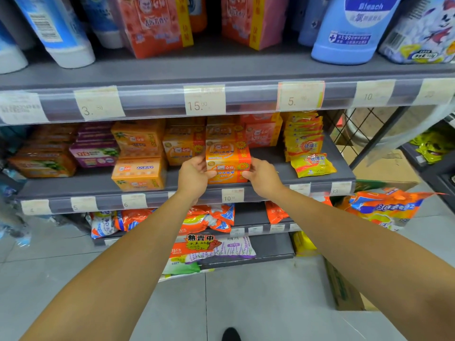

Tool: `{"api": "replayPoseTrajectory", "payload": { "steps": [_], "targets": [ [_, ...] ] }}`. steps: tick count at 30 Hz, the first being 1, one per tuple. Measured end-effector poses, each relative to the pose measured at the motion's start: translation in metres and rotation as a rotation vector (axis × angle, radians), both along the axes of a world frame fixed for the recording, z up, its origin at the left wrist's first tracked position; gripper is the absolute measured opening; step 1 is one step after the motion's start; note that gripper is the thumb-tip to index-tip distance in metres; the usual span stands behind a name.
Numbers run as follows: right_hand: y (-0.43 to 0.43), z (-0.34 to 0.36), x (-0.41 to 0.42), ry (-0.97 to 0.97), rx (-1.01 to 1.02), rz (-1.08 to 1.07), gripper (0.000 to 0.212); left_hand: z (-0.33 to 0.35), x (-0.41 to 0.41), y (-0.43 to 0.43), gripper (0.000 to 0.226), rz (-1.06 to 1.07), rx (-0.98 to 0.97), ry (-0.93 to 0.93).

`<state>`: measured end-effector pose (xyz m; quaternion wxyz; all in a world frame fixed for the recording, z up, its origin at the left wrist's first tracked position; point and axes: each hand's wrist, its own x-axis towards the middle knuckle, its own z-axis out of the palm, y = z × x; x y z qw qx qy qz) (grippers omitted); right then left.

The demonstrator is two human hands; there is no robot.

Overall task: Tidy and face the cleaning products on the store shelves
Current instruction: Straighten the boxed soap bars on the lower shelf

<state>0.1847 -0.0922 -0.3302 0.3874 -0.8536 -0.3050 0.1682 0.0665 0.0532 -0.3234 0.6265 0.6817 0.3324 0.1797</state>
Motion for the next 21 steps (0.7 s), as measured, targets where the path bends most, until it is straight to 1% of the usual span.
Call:
{"api": "replayPoseTrajectory", "payload": {
  "steps": [4, 8, 10, 14, 16, 18, 21],
  "targets": [
    [0.0, 0.002, -0.001, 0.007, -0.007, 0.03, 0.042, 0.004, -0.002, 0.003, 0.051, -0.05, -0.013, -0.004],
    [-0.004, 0.007, -0.002, 0.147, 0.083, 0.033, 0.041, 0.008, -0.004, 0.002, 0.033, -0.081, -0.057, -0.007],
    [-0.005, 0.009, -0.005, 0.16, 0.109, 0.018, 0.041, 0.009, -0.004, 0.001, 0.022, -0.069, 0.0, 0.04],
    [-0.002, 0.014, -0.01, 0.184, 0.102, -0.007, 0.037, 0.017, -0.002, -0.007, 0.017, -0.03, 0.055, 0.127],
    [-0.003, 0.019, -0.011, 0.165, 0.054, 0.001, 0.035, 0.024, -0.005, -0.011, 0.012, -0.013, 0.072, 0.155],
    [-0.007, 0.027, -0.011, 0.116, -0.005, 0.041, 0.034, 0.031, -0.012, -0.015, 0.016, -0.045, 0.097, 0.187],
    [-0.02, 0.044, -0.017, 0.029, -0.129, 0.127, 0.036, 0.049, -0.026, -0.024, 0.034, -0.14, 0.17, 0.269]
  ]
}}
